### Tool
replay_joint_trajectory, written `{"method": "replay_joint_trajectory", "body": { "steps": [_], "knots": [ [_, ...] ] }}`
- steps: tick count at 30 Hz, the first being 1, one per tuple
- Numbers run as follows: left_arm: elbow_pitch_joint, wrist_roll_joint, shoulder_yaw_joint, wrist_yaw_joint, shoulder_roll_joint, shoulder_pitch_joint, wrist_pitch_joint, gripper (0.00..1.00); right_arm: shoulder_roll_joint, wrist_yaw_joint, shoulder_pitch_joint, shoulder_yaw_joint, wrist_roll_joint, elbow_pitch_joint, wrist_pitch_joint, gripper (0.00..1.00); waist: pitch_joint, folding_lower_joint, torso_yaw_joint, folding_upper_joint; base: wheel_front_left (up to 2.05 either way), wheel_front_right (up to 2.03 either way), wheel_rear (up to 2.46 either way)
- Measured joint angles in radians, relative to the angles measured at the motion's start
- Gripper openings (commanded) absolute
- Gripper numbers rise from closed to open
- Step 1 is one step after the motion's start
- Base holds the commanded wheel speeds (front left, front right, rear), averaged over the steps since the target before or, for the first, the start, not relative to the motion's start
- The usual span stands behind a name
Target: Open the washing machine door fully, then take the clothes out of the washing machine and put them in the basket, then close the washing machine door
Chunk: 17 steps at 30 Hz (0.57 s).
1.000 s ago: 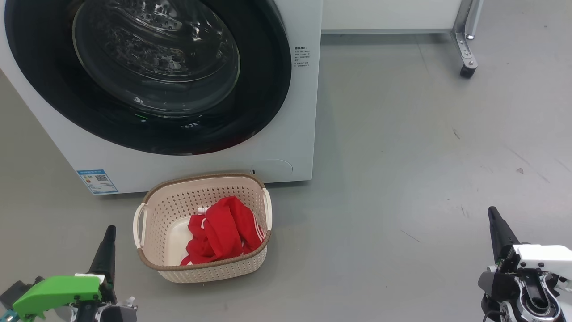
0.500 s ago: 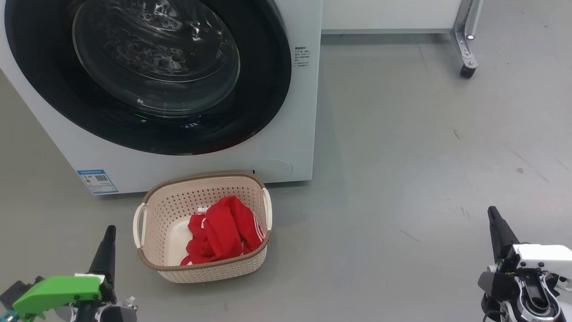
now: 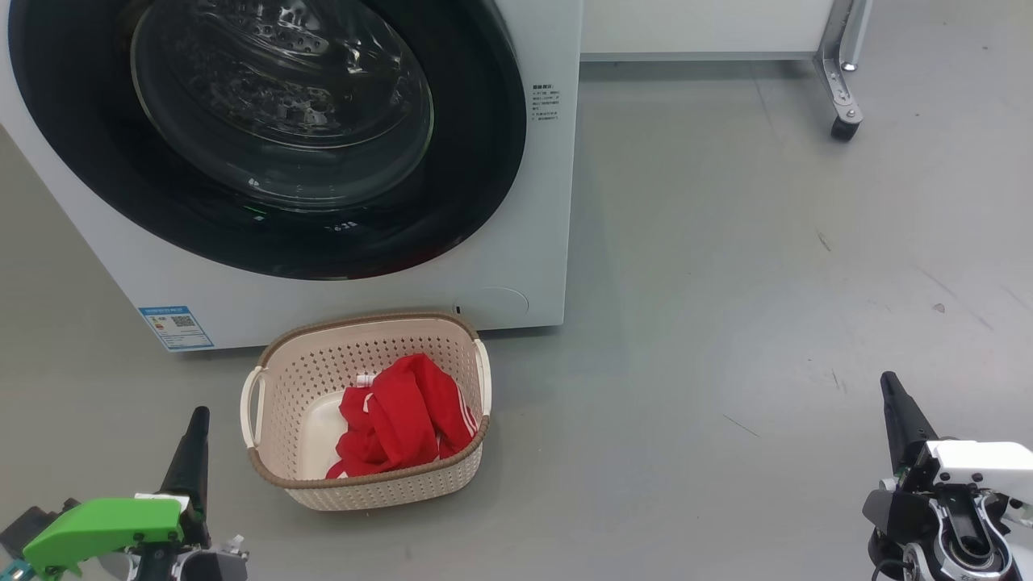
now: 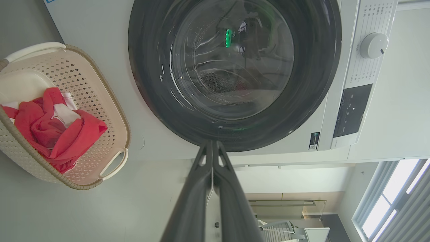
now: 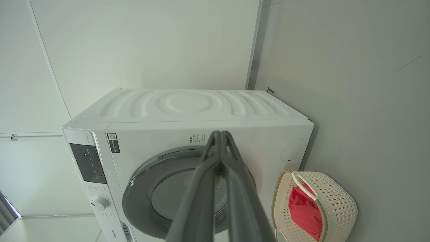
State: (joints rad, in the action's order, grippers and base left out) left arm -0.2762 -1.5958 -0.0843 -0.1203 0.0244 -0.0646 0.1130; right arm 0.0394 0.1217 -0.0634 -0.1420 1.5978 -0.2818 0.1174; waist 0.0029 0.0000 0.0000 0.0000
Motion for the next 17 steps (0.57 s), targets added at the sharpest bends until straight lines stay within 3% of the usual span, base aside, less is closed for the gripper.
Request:
{"method": "replay_joint_trajectory", "body": {
  "steps": [17],
  "knots": [
    [0.000,0.000,0.000,0.000,0.000,0.000,0.000,0.00,0.000,0.000,0.000,0.001,0.002,0.000,0.000,0.00,0.000,0.0000,0.000,0.0000,0.00,0.00,0.00]
  ]
}}
